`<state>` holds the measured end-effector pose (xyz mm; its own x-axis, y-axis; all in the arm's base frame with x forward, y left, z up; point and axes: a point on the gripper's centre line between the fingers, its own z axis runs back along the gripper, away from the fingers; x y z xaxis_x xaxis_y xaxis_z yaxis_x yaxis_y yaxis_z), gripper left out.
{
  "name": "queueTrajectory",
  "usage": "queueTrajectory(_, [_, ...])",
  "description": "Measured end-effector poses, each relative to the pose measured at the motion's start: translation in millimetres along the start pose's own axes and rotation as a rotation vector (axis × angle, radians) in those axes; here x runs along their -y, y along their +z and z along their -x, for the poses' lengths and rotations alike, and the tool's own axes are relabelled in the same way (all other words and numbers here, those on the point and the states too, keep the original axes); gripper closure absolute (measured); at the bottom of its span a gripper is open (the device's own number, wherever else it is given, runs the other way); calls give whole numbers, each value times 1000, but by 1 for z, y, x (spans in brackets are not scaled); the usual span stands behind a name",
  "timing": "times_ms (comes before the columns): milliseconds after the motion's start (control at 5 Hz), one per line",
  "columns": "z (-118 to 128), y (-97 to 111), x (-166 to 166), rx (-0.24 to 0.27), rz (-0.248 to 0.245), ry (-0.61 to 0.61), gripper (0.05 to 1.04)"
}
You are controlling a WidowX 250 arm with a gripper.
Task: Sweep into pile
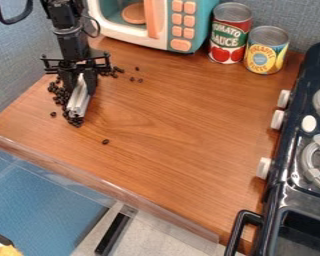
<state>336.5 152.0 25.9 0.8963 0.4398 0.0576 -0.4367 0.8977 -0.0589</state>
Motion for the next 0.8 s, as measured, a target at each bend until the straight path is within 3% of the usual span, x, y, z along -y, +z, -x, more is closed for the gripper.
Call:
queueTrajectory(400, [14, 26, 56, 27, 100, -52, 702])
queueTrajectory(600, [15, 23, 83, 51, 115, -57, 702])
queueTrajectory(800, [14, 18, 118, 128, 93, -56, 702])
